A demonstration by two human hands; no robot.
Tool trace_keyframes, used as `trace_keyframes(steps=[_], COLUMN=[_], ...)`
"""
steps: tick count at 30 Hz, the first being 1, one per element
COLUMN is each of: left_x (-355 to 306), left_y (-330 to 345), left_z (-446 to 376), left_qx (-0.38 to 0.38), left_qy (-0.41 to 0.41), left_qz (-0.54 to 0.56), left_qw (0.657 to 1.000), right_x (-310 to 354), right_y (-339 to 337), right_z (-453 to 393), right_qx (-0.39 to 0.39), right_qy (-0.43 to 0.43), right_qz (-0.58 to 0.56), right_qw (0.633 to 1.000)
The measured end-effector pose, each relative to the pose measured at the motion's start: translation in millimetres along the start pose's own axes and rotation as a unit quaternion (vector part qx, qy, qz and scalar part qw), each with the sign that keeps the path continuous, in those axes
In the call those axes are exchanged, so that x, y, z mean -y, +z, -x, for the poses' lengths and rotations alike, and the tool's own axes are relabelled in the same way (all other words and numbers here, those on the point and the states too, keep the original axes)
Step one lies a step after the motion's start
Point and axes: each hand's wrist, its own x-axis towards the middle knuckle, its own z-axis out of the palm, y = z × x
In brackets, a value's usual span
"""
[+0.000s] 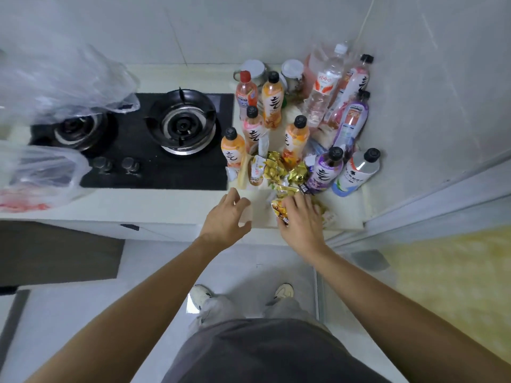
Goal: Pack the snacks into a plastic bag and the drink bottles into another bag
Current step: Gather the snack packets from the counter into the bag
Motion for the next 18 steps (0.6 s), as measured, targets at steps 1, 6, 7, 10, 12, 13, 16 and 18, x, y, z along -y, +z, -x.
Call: trace_keyframes(steps=[1,6,7,10,12,13,16,18], left_x=[12,84,101,161,207,230,300,344], left_y=[-8,-42,-47,-64,-75,-81,-103,-118], left_z=[10,68,81,128,163,179,223,247], left_qx=[-0.006,-0.062,-0.075,-0.104,-0.112,-0.117,-0.136,-0.149], left_qy=[-0.015,-0.093,-0.11,-0.162,-0.189,-0.2,-0.239,-0.267], left_qz=[0.008,0.035,0.041,0.057,0.068,0.075,0.079,0.078], left_qw=[1.0,0.993,0.99,0.98,0.973,0.97,0.958,0.949], right_x=[17,108,128,195,246,273,356,411], right_y=[0,4,7,20,32,39,56,67], right_z=[-3,-21,-25,-45,-56,-61,-72,-80], right_qx=[0.0,0.024,0.025,0.026,0.03,0.031,0.034,0.044], right_qy=[-0.015,-0.089,-0.106,-0.147,-0.167,-0.178,-0.21,-0.229], right_qz=[-0.003,-0.023,-0.027,-0.041,-0.058,-0.066,-0.097,-0.115], right_qw=[1.0,0.995,0.994,0.988,0.984,0.981,0.972,0.966])
